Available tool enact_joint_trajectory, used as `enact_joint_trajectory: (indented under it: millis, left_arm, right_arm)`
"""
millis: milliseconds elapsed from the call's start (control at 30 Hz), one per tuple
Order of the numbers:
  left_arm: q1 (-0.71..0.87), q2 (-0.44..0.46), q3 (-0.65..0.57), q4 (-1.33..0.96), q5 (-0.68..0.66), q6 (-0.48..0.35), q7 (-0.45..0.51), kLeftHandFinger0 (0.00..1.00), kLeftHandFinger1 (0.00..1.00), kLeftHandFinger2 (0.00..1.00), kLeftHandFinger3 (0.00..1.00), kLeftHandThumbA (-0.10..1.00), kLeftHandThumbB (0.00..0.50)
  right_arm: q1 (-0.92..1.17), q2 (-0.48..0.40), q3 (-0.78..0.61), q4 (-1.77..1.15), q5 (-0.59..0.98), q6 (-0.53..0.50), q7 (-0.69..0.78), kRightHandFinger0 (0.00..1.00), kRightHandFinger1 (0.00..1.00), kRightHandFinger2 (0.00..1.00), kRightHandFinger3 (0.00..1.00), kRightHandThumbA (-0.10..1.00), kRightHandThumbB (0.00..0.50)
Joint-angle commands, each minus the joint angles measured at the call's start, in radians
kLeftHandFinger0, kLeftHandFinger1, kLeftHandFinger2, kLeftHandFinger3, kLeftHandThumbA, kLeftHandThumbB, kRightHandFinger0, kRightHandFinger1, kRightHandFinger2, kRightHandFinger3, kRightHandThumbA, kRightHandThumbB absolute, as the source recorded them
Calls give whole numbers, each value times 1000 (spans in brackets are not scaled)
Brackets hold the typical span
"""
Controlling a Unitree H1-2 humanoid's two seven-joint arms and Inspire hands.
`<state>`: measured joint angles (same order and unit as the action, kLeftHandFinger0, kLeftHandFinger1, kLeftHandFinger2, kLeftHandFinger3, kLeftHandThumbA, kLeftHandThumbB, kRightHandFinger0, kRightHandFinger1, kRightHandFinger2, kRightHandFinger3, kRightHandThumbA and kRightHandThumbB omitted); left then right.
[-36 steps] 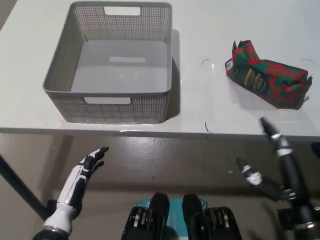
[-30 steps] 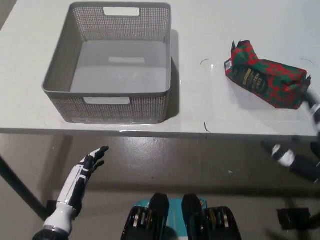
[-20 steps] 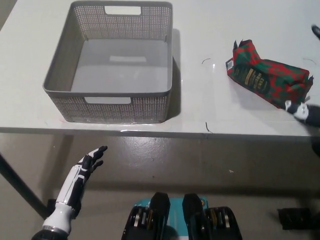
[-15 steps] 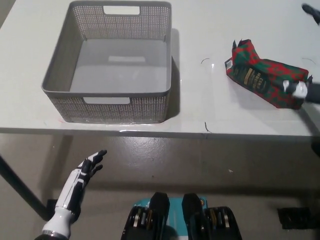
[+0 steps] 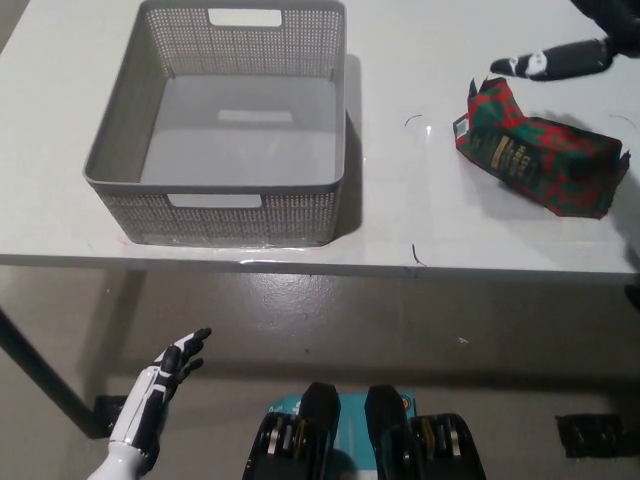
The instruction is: Use the right hand to pick up a bag of coffee beans on the right hand side and place it into a container on the left hand side
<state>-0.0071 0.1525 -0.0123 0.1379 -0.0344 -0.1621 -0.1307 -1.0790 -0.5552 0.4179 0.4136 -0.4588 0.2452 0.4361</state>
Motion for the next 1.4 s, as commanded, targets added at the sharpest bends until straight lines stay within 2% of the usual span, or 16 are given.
enact_joint_trajectory:
  millis: [0, 400, 467, 600, 867, 1167, 1367]
  left_arm:
    - [6, -2, -9, -49, -19, -55, -23, 1000, 1000, 1000, 1000, 1000, 242]
    - [6, 3, -11, -54, -4, -50, -22, 1000, 1000, 1000, 1000, 1000, 245]
    - [7, 2, -10, -51, -7, -52, -25, 1000, 1000, 1000, 1000, 1000, 251]
    - [9, 1, -8, -51, -8, -50, -26, 1000, 1000, 1000, 1000, 1000, 259]
    - [8, 1, -10, -51, -8, -56, -30, 1000, 1000, 1000, 1000, 1000, 249]
    - [-11, 10, -14, -47, 1, -49, -34, 1000, 1000, 1000, 1000, 1000, 241]
    - [-15, 9, -13, -44, 6, -40, -30, 1000, 1000, 1000, 1000, 1000, 245]
  right_arm:
    - [-240, 29, 90, 274, -112, 19, 96, 1000, 1000, 1000, 1000, 921, 500]
    - [-332, 114, 209, 642, -149, -42, 41, 1000, 1000, 1000, 1000, 914, 500]
    - [-333, 123, 204, 685, -138, -43, 34, 1000, 1000, 1000, 1000, 860, 500]
    - [-337, 129, 241, 746, -171, -82, 26, 1000, 1000, 1000, 1000, 898, 500]
    - [-310, 122, 241, 794, -169, -105, 5, 1000, 1000, 1000, 1000, 804, 500]
    - [-288, 98, 202, 760, -150, -96, 28, 1000, 1000, 1000, 1000, 870, 489]
    - [-330, 84, 168, 753, -129, -112, 62, 1000, 1000, 1000, 1000, 940, 500]
